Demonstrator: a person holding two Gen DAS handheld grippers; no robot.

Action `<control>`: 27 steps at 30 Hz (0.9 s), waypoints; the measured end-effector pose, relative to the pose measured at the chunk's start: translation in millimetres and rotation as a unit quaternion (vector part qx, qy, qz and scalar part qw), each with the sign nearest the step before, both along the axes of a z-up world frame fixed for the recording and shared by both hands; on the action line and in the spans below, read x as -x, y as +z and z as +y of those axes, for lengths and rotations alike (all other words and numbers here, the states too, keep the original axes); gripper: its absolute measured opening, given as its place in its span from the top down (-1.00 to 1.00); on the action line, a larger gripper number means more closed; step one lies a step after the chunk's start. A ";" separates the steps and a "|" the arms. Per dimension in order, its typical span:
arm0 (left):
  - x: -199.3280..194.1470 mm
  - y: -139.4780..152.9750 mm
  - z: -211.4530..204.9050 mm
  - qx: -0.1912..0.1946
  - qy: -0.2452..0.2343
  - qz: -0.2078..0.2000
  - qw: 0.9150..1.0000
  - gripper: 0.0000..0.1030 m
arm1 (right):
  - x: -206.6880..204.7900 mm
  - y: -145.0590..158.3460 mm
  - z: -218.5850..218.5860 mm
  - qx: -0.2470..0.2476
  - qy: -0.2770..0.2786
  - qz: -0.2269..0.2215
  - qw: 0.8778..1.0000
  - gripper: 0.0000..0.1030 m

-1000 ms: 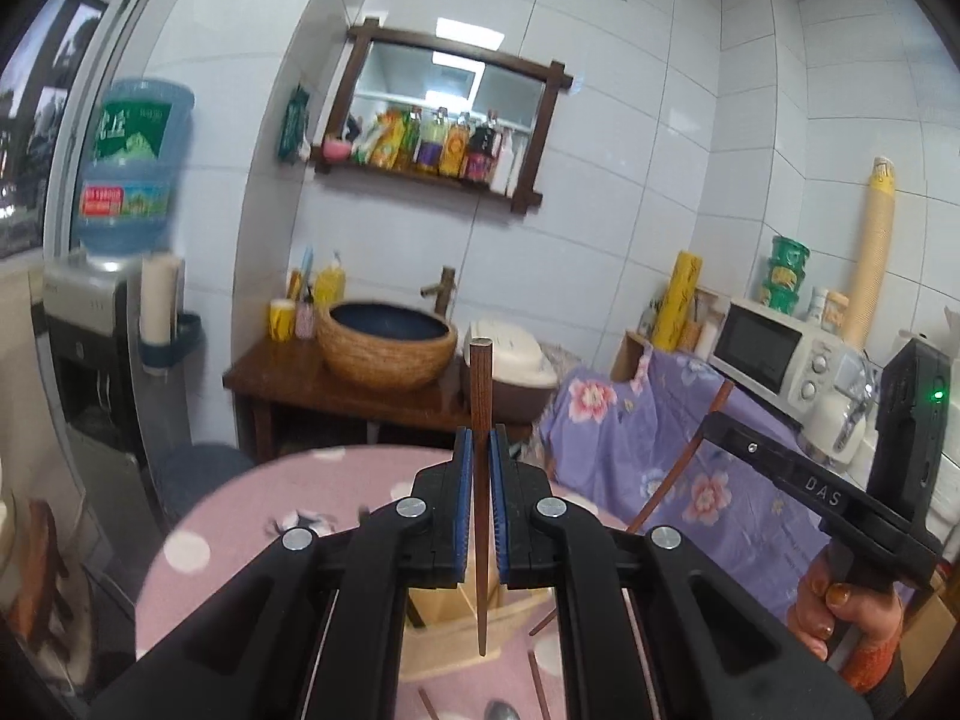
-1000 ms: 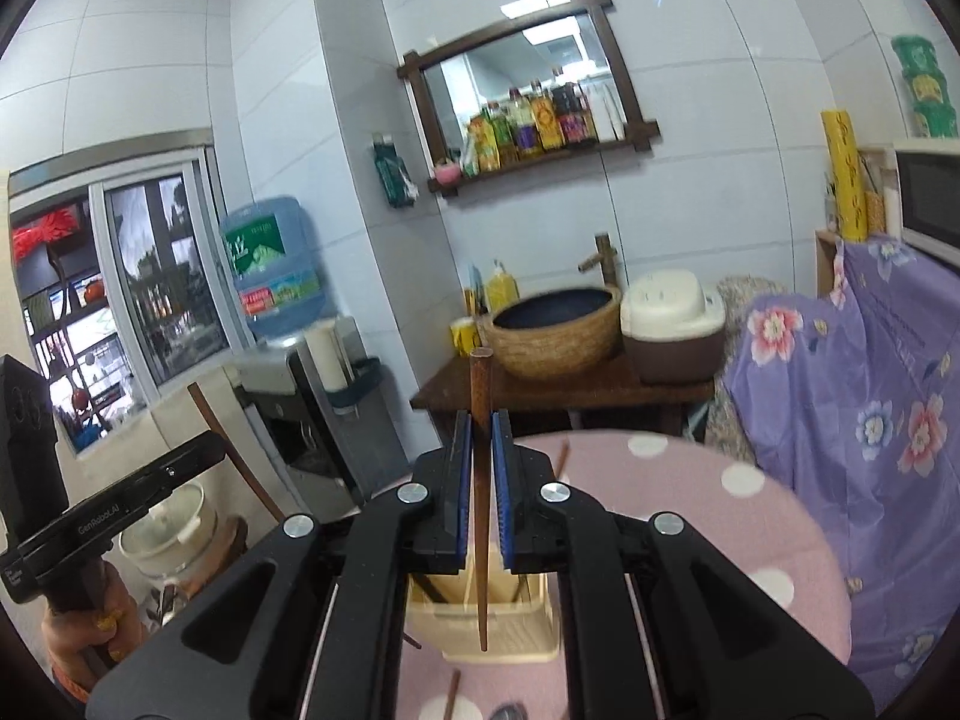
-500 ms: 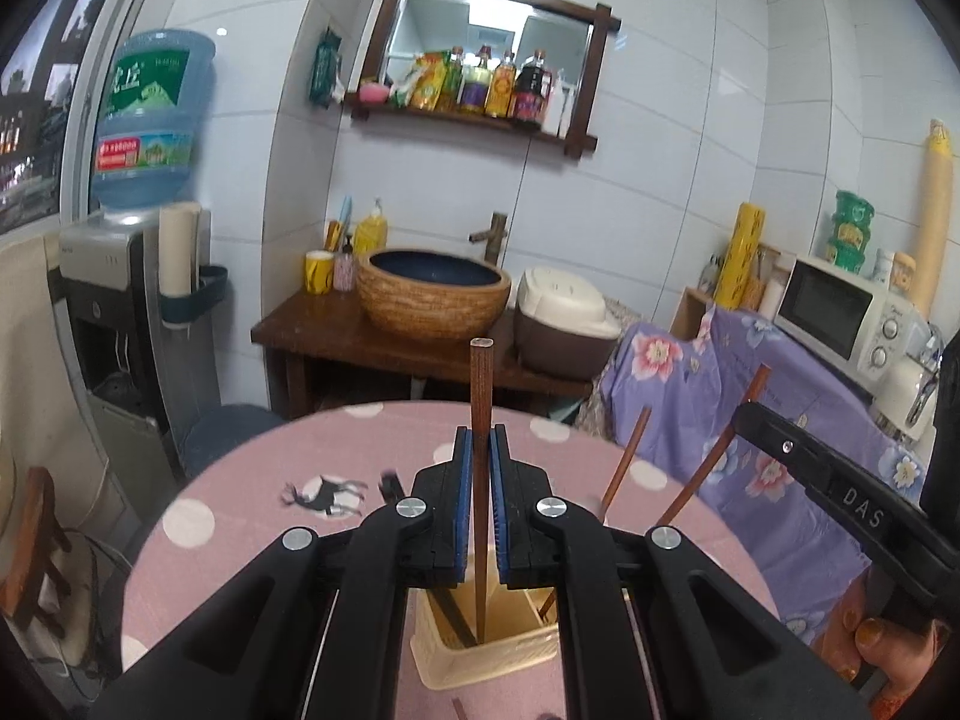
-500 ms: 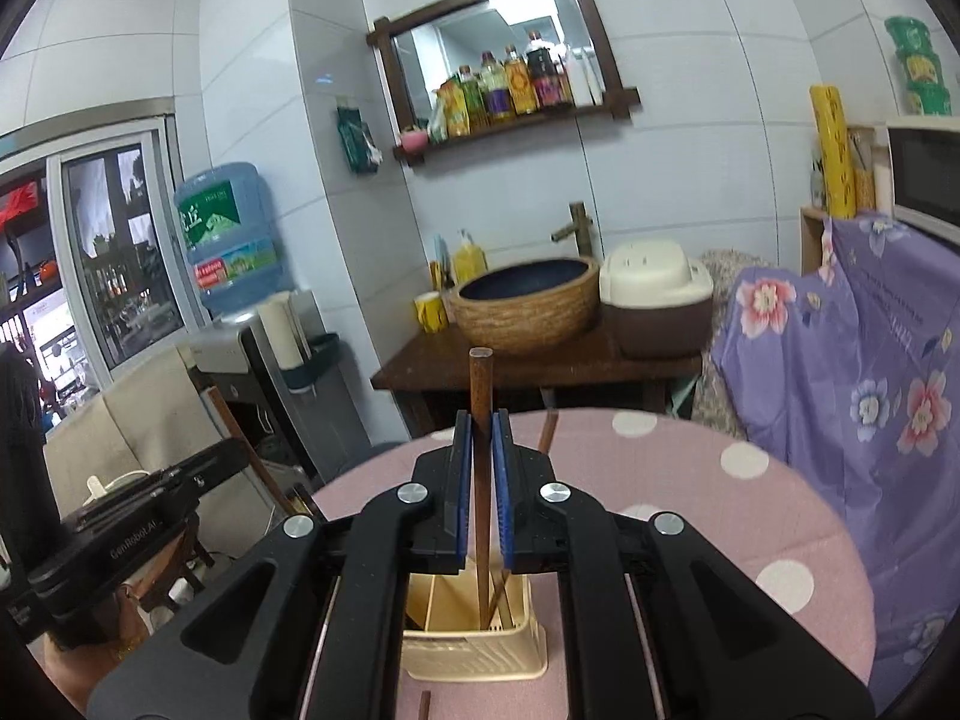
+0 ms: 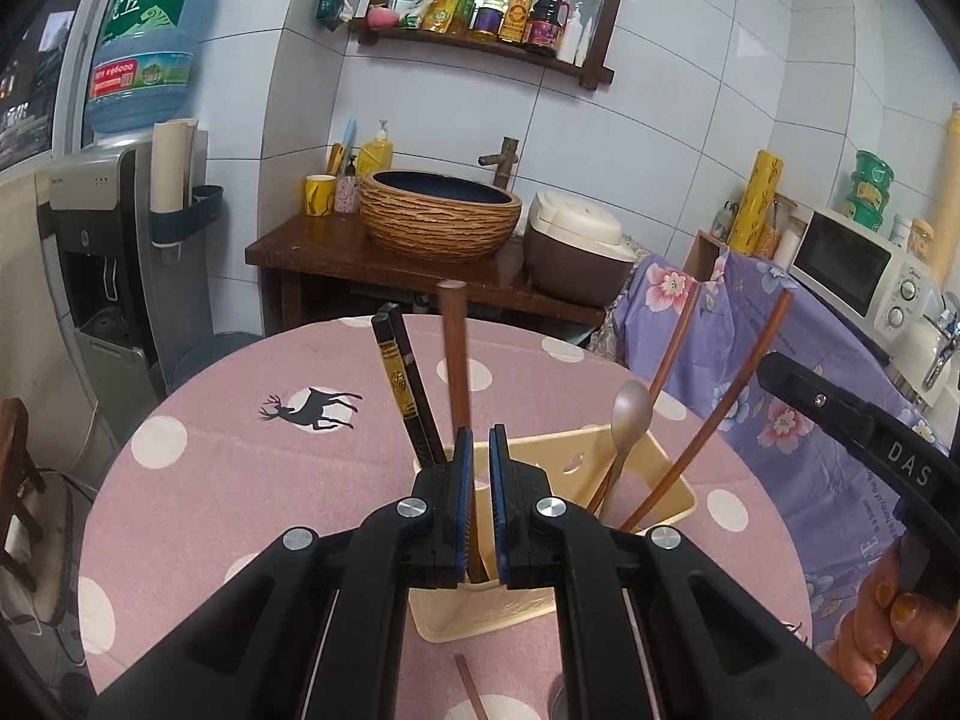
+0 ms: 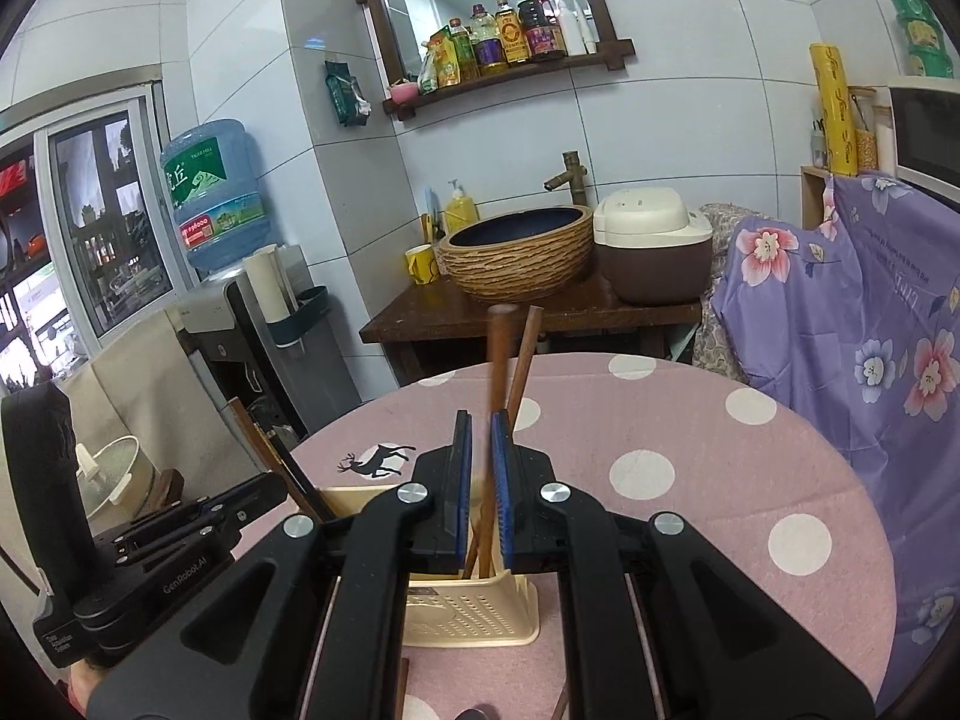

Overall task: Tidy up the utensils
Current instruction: 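Lower both chopsticks into the basket and open both tools, then grasp a brown chopstick with the left tool while the right grasps another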

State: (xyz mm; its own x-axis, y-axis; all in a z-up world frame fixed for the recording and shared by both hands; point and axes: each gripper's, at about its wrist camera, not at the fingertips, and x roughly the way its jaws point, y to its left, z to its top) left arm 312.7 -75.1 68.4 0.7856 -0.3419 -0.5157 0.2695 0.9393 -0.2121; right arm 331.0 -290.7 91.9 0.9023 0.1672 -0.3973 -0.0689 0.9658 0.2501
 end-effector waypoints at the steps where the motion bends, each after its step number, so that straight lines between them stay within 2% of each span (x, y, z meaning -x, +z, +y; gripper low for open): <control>1: 1.0 -0.9 0.5 0.001 0.000 0.000 1.000 0.86 | 0.9 0.2 1.6 0.003 0.001 -0.003 1.000 0.84; 3: 3.8 -2.0 1.1 0.002 -0.003 0.002 1.000 0.79 | 4.1 -0.4 5.2 0.011 0.006 -0.007 1.000 0.82; 4: 6.5 -2.5 0.7 0.001 -0.003 0.002 1.000 0.58 | 5.7 -0.4 6.7 0.014 0.006 -0.009 1.000 0.78; 5: 9.4 -2.8 1.4 0.001 -0.004 0.001 1.000 0.41 | 8.9 -0.8 7.7 0.017 0.006 -0.011 1.000 0.59; 6: 13.7 -2.6 2.1 0.002 -0.003 -0.002 1.000 0.12 | 12.3 -0.7 8.3 0.017 0.004 -0.015 1.000 0.26; 7: 18.8 -2.6 2.6 0.003 -0.002 -0.007 1.000 -0.03 | 17.3 -0.5 8.4 0.018 0.001 -0.022 1.000 0.09; 8: 24.9 -2.6 3.2 0.002 -0.002 -0.012 1.000 -0.06 | 23.2 -0.7 8.4 0.024 -0.005 -0.030 0.999 -0.08; 12: 51.8 -7.5 4.3 -0.010 -0.009 -0.024 1.000 -0.41 | 44.6 -6.9 8.6 0.054 -0.015 -0.032 0.998 -0.13; 18: 75.8 -27.8 13.1 -0.017 -0.004 -0.008 1.000 -0.58 | 71.6 -29.5 2.5 0.071 -0.030 -0.007 0.997 -0.37; 27: 87.8 -81.3 41.5 -0.016 0.030 0.059 0.998 -0.60 | 89.7 -94.6 0.5 0.099 -0.034 0.075 0.992 -0.40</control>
